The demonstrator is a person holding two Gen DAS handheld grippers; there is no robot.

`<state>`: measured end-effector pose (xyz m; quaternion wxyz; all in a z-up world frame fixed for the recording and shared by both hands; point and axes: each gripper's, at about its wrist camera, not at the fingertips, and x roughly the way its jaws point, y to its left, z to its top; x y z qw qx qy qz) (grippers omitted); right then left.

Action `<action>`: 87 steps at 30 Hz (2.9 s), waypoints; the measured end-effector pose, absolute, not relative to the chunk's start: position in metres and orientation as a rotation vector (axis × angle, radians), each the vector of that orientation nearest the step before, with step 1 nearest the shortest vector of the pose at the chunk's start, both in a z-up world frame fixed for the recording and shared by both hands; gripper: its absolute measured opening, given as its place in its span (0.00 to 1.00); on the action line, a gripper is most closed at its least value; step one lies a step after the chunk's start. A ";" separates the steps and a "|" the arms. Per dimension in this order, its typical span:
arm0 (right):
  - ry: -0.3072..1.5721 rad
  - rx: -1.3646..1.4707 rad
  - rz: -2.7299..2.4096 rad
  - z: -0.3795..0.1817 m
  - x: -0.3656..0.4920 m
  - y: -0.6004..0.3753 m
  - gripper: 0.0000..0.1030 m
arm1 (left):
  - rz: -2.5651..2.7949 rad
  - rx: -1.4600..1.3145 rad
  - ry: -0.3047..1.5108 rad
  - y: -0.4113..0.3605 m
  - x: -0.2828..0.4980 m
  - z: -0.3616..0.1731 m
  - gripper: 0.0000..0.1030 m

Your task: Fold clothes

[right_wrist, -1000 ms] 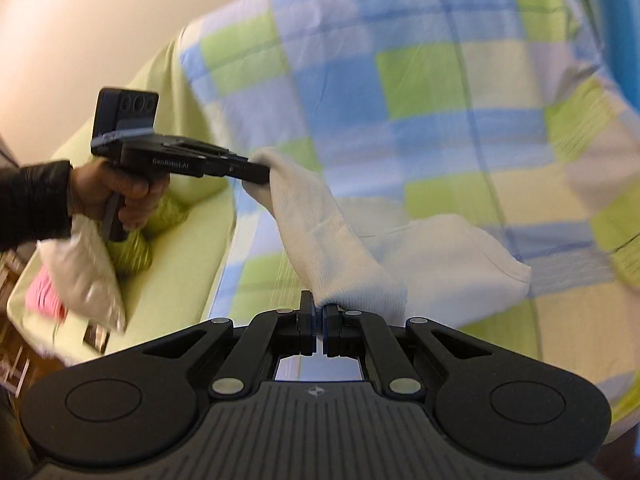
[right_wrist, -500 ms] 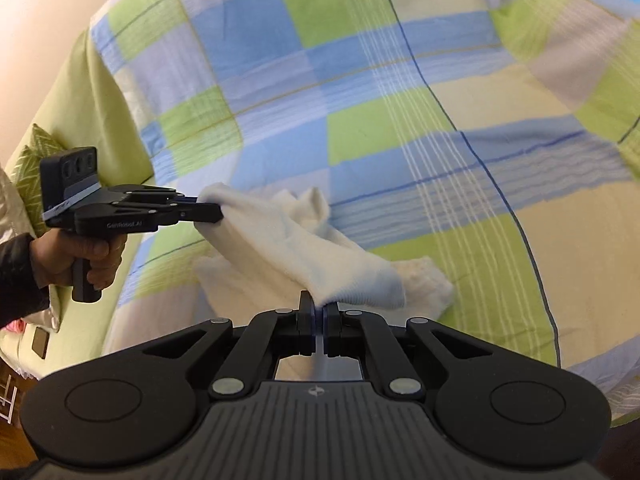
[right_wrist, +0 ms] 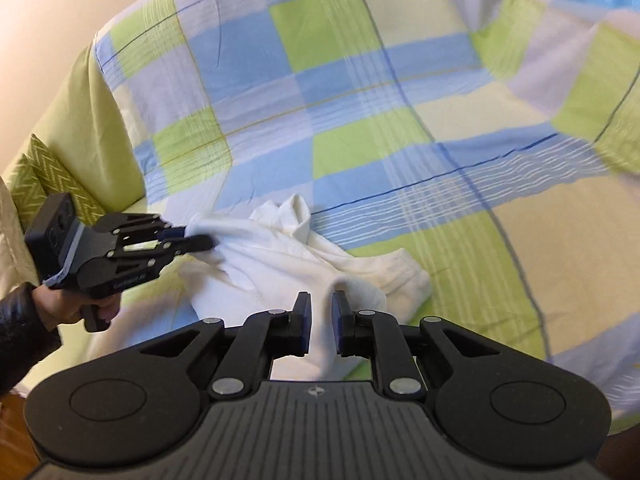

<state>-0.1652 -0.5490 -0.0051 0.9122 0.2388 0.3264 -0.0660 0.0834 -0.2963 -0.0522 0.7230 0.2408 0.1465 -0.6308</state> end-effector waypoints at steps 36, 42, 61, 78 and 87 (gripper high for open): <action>0.827 -0.016 0.345 -0.014 0.083 -0.517 0.32 | -1.427 0.676 0.108 -0.261 0.031 -0.081 0.07; 0.759 0.125 0.277 -0.010 0.070 -0.544 0.44 | -1.422 0.670 0.127 -0.263 0.030 -0.079 0.07; 0.810 0.075 0.313 -0.020 0.080 -0.547 0.20 | -1.395 0.630 0.182 -0.267 0.035 -0.074 0.07; 0.687 0.759 -0.157 -0.031 -0.138 -0.560 0.50 | -1.315 0.177 0.662 -0.291 0.121 -0.044 0.07; 0.598 1.117 -0.116 -0.054 -0.137 -0.566 0.52 | -1.394 0.197 0.727 -0.302 0.135 -0.035 0.07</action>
